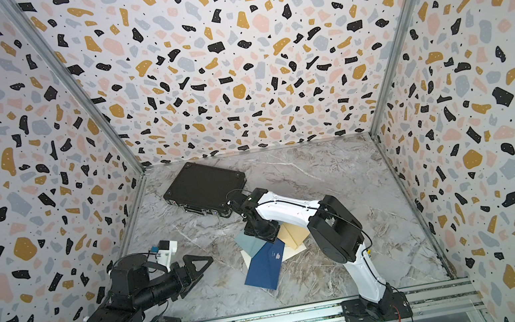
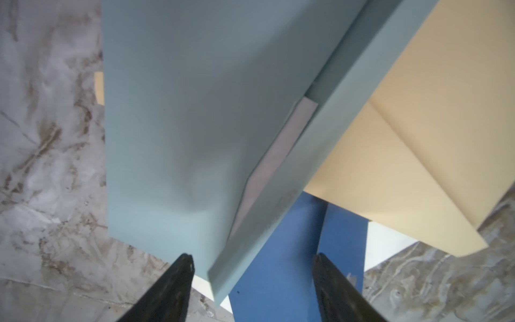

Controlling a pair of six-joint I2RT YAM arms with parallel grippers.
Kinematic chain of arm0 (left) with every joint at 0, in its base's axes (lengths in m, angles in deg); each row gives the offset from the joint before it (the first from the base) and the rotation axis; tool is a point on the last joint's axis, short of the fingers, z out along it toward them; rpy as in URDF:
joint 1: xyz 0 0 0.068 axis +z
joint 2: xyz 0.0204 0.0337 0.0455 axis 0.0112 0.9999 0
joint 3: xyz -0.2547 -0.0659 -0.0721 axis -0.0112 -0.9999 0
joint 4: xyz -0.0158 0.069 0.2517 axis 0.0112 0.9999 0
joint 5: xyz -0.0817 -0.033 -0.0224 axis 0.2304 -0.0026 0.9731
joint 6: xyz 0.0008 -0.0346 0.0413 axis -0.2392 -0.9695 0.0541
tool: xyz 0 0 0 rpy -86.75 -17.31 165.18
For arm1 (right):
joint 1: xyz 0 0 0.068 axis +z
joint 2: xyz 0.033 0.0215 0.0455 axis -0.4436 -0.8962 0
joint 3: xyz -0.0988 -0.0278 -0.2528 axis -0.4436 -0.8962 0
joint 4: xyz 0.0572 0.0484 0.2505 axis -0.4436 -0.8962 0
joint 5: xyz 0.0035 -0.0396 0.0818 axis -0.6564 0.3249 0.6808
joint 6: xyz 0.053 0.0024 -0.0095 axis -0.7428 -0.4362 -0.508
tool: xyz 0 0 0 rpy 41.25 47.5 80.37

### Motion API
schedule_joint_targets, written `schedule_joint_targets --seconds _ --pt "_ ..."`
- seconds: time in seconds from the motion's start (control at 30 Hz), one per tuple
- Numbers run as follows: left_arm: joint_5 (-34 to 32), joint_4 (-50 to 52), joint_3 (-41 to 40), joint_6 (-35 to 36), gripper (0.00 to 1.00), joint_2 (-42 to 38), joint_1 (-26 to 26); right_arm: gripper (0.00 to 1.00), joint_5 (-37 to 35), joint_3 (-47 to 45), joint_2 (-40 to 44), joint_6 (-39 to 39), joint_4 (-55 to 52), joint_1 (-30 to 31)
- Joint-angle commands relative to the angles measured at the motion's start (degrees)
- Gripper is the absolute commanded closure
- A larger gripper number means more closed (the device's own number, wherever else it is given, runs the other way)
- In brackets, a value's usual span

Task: Take the letter paper out of the envelope
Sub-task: Pick up the envelope from the envelope.

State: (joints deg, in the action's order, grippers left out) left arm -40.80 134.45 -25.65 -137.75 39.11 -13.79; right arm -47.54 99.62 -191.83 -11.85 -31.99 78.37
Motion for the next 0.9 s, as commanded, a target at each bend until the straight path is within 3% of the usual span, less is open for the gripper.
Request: schedule_joint_targets --seconds 0.0,0.13,0.33,0.47,0.63,0.87 --pt "0.3 -1.4 -0.9 0.3 0.1 -0.6 -0.1 0.32 -0.3 -0.4 0.5 -2.3 -0.7 -0.1" --pt "0.8 -2.5 -1.6 0.0 0.11 -0.5 -0.1 0.38 0.4 -0.8 -0.7 -3.5 -0.7 -0.3" --pt "1.9 -5.0 -2.1 0.1 0.11 -0.2 -0.1 0.55 0.3 0.0 -1.8 -3.1 -0.7 -1.1" --pt "2.8 -6.7 -2.5 0.0 0.1 0.9 -0.1 0.71 -0.2 0.3 -1.0 -3.7 -0.9 -1.5" --pt "4.0 -11.2 -3.7 0.0 0.09 2.3 -0.1 0.99 -3.3 4.4 0.4 -3.2 -4.6 -1.7" --pt "2.7 -14.8 -1.7 1.7 0.09 10.4 -0.1 1.0 -7.1 12.9 3.2 0.7 -12.4 -2.7"
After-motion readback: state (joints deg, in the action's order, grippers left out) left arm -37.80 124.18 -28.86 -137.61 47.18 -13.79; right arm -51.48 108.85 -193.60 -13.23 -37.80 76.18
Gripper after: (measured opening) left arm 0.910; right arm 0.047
